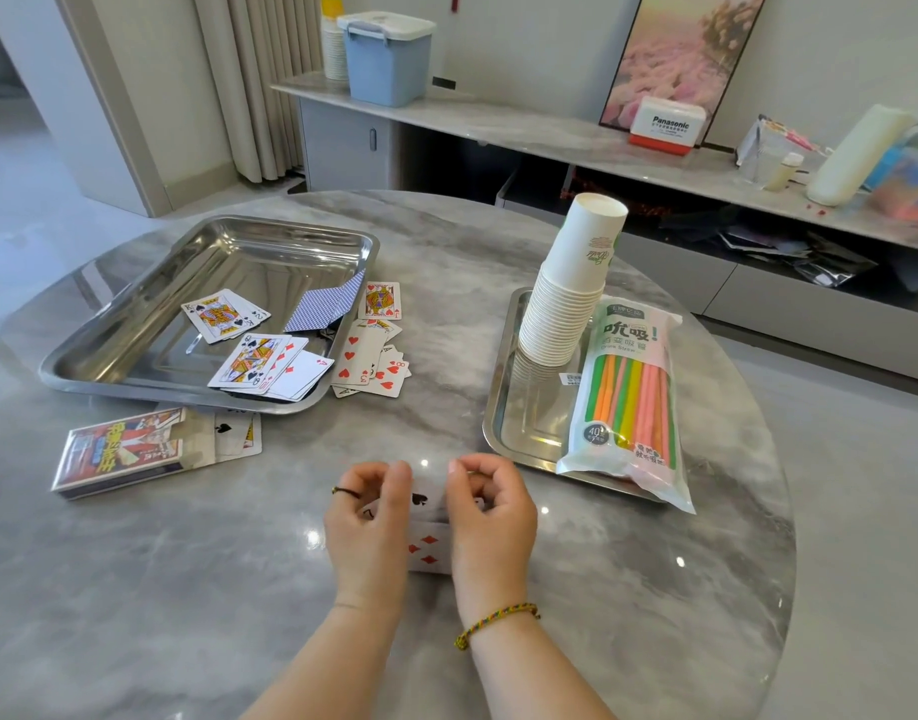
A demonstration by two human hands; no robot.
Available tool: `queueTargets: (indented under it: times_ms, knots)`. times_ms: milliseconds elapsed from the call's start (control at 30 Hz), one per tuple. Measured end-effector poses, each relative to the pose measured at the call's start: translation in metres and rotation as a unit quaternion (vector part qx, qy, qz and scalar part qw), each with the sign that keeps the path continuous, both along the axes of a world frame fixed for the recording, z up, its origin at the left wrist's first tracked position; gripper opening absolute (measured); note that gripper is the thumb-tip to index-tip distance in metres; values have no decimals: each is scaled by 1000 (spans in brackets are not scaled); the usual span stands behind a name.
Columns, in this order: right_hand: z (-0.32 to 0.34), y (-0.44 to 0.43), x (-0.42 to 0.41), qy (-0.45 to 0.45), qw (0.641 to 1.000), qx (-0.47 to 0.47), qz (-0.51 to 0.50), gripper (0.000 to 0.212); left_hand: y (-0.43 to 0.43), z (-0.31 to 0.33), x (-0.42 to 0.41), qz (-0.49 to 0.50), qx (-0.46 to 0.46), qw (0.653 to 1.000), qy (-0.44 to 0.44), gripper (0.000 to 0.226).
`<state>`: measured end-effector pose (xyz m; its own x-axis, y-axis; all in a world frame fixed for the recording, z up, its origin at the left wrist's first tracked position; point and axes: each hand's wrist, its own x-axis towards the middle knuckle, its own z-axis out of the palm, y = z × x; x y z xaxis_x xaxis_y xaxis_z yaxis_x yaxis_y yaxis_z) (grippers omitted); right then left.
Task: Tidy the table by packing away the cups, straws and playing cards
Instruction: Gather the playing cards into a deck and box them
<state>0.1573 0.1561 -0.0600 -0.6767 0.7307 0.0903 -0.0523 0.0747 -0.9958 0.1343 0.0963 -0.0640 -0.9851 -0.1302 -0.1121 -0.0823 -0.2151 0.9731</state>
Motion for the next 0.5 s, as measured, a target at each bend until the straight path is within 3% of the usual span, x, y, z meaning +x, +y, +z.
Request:
queueTargets:
  times_ms: [167,300,500]
  knots:
    - [-7,1,-1,-20,999,27,-37,31,-4,-10,-3,-24,-36,999,-10,33]
    - [-14,1,-1,-55,995,-13,-77,28,-8,-11,-2,-22,-19,999,-24,32]
    - [-16,-1,-1,-86,990,6,-114,52,-16,-7,9,-47,-131,989,43,29]
